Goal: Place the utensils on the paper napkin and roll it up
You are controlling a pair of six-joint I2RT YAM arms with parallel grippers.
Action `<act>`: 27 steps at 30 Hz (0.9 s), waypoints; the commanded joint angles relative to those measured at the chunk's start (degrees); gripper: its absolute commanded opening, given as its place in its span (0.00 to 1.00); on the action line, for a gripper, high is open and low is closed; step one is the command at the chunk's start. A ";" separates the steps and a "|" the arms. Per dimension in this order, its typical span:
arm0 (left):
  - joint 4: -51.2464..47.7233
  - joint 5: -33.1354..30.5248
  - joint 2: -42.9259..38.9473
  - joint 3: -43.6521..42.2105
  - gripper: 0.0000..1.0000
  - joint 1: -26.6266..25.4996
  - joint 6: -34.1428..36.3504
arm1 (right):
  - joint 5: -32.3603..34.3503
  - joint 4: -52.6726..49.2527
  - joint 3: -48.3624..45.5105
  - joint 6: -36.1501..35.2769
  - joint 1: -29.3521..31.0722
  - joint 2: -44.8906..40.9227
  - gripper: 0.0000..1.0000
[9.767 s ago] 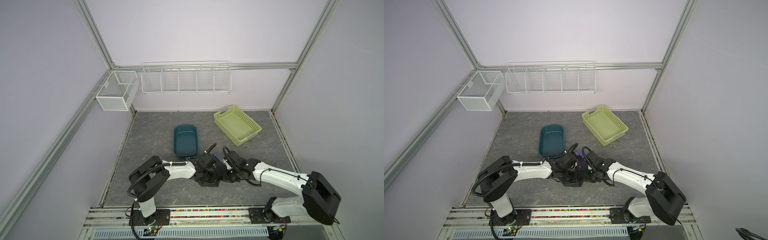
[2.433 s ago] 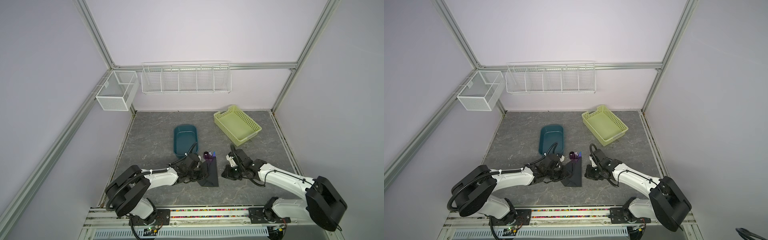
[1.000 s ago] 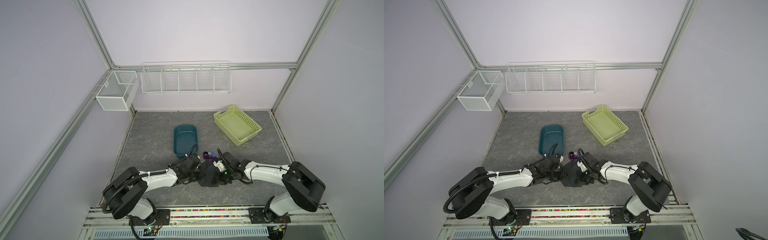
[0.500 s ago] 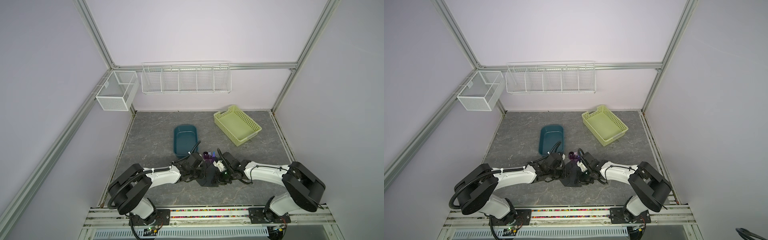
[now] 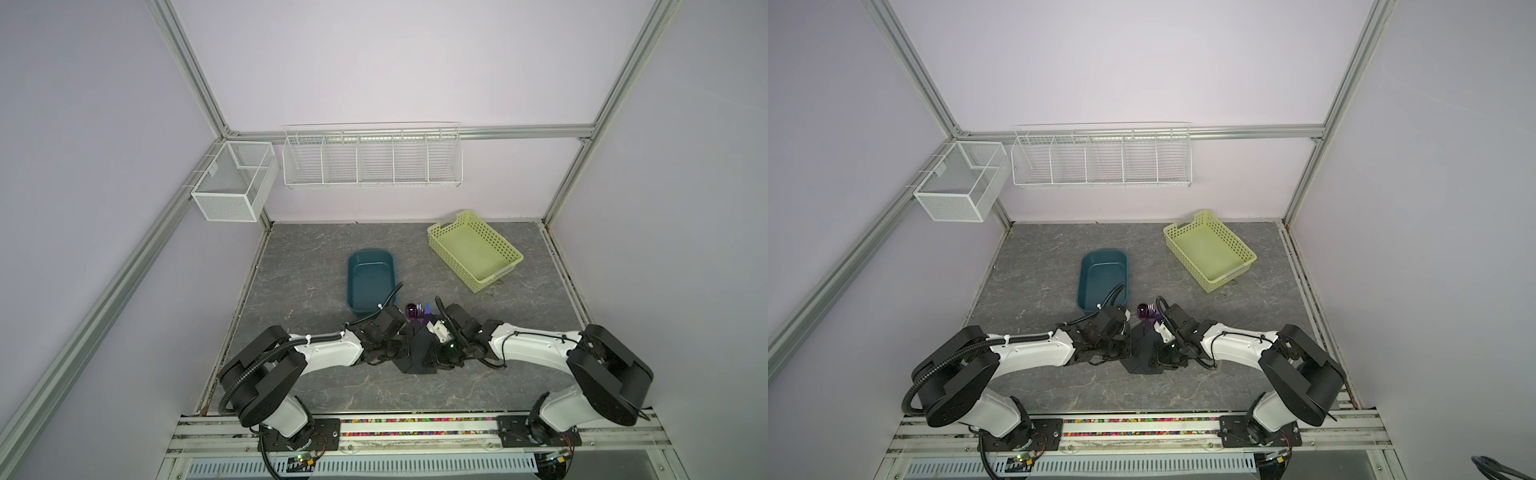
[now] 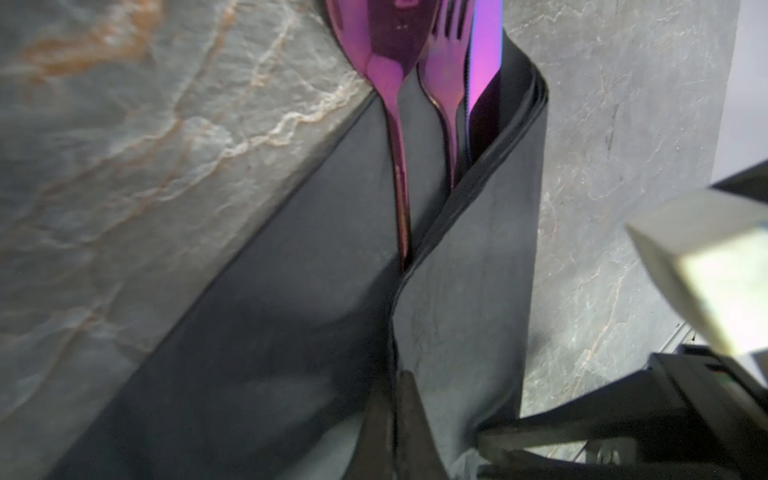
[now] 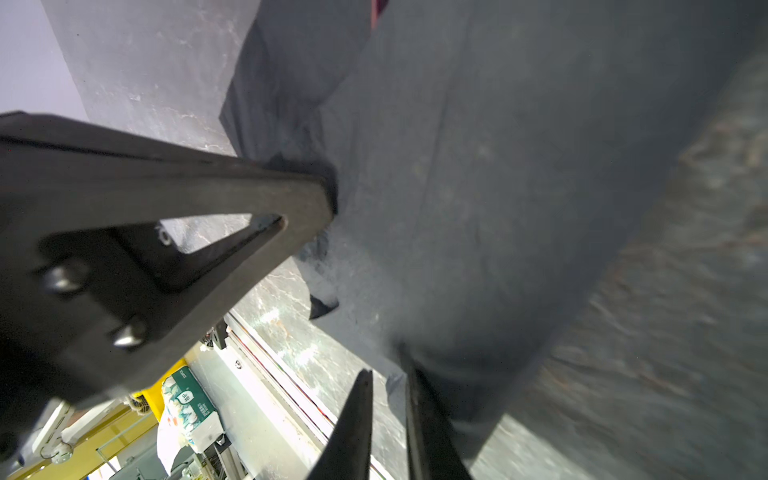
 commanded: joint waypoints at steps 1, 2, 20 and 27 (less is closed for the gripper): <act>-2.26 -1.94 -1.99 0.90 0.00 0.00 1.17 | 1.51 -1.49 1.10 0.32 0.42 -2.35 0.20; -2.68 -2.19 -2.22 0.95 0.00 0.00 1.28 | 1.51 -1.48 1.12 0.33 0.44 -2.49 0.21; -3.83 -2.75 0.83 1.36 0.00 0.01 0.37 | 0.21 -1.09 1.49 0.06 0.49 -1.71 0.19; -3.68 -2.65 1.78 1.59 0.00 0.00 0.51 | -1.66 0.58 1.12 0.10 0.60 0.36 0.18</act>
